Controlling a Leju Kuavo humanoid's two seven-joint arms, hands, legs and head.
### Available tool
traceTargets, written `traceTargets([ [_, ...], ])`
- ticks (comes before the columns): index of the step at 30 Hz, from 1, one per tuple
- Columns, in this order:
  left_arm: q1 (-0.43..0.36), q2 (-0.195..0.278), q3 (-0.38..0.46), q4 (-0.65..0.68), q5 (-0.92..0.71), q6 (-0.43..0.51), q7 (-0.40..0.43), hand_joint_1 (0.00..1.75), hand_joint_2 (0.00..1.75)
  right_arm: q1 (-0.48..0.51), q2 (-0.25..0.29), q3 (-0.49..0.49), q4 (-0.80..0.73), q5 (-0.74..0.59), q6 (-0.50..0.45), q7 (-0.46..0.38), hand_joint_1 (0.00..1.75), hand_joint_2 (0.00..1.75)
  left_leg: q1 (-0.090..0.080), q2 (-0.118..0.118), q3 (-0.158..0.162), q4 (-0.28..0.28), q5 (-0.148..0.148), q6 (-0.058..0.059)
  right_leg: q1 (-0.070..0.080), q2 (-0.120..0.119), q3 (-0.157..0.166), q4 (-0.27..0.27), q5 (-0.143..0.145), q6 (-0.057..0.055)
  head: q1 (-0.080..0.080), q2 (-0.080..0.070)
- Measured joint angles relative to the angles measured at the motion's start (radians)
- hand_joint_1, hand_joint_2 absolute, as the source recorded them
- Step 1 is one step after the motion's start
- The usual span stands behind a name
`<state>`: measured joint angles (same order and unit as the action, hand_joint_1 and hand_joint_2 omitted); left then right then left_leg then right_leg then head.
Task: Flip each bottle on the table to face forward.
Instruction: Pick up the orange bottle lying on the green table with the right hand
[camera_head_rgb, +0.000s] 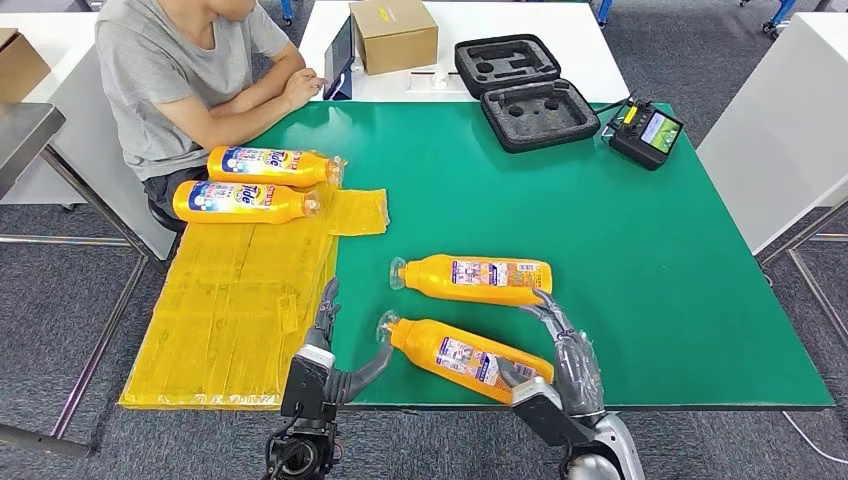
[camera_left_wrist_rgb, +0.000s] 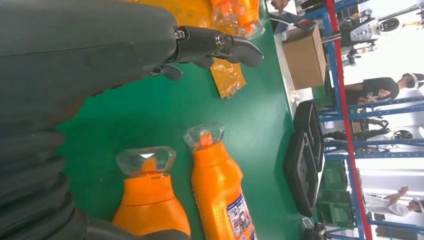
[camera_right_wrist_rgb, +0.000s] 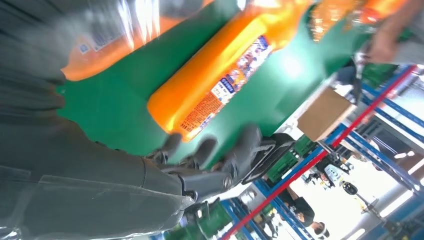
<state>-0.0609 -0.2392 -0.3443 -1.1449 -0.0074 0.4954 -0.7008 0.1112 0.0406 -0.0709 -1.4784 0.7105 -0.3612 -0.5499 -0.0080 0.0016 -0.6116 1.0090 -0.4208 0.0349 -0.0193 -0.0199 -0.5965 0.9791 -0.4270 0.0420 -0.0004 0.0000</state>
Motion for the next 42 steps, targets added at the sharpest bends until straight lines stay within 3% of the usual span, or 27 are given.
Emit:
traceTargets([
  [6, 0.0, 0.0, -0.001, -0.009, -0.01, 0.014, -0.001, 0.0, 1.75, 0.001, -0.011, 0.029, 0.002, 0.114, -0.044, 0.037, 0.0, 1.75, 0.0, 0.0, 0.0, 0.0, 0.0, 0.0, 0.0, 0.0, 0.0, 0.0, 0.0, 0.0, 0.0, 0.0],
  [10, 0.0, 0.0, -0.001, -0.01, -0.011, 0.015, -0.001, 0.0, 1.75, 0.002, -0.015, 0.039, 0.002, 0.119, -0.047, 0.039, 0.0, 0.0, 0.0, 0.0, 0.0, 0.0, 0.0, 0.0, 0.0, 0.0, 0.0, 0.0, 0.0, 0.0, 0.0, 0.0],
  [17, 0.0, 0.0, -0.006, -0.036, -0.029, 0.028, -0.001, 0.0, 1.75, -0.001, -0.016, 0.066, 0.003, 0.199, -0.067, 0.072, 0.0, 0.0, 0.0, 0.0, 0.0, 0.0, 0.0, 0.0, 0.0, 0.0, 0.0, 0.0, 0.0, 0.0, 0.0, 0.0],
  [27, 0.0, 0.0, -0.019, -0.052, -0.03, 0.031, -0.001, 0.0, 1.75, -0.003, -0.015, 0.094, 0.003, 0.204, -0.06, 0.084, 0.0, 0.0, 0.0, 0.0, 0.0, 0.0, 0.0, 0.0, 0.0, 0.0, 0.0, 0.0, 0.0, 0.0, 0.0, 0.0],
  [31, 0.0, 0.0, -0.024, -0.057, -0.03, 0.03, -0.001, 0.0, 1.75, -0.014, -0.009, 0.124, 0.013, 0.228, -0.03, 0.11, 0.0, 1.75, 0.0, 0.0, 0.0, 0.0, 0.0, 0.0, 0.0, 0.0, 0.0, 0.0, 0.0, 0.0, 0.0, 0.0],
  [39, -0.002, 0.0, -0.03, -0.064, -0.029, 0.028, -0.001, 0.0, 1.75, -0.028, 0.0, 0.152, 0.027, 0.281, -0.021, 0.153, 0.0, 1.75, 0.0, 0.0, 0.0, 0.0, 0.0, 0.0, 0.0, 0.0, 0.0, 0.0, 0.0, 0.0, 0.0, 0.0],
  [42, -0.008, 0.0, -0.04, -0.069, -0.021, 0.006, -0.001, 0.0, 1.75, -0.049, 0.0, 0.187, 0.068, 0.411, 0.063, 0.291, 0.0, 1.75, 0.0, 0.0, 0.0, 0.0, 0.0, 0.0, 0.0, -0.001, 0.0, 0.0, 0.0, 0.0, 0.0, 0.0],
])
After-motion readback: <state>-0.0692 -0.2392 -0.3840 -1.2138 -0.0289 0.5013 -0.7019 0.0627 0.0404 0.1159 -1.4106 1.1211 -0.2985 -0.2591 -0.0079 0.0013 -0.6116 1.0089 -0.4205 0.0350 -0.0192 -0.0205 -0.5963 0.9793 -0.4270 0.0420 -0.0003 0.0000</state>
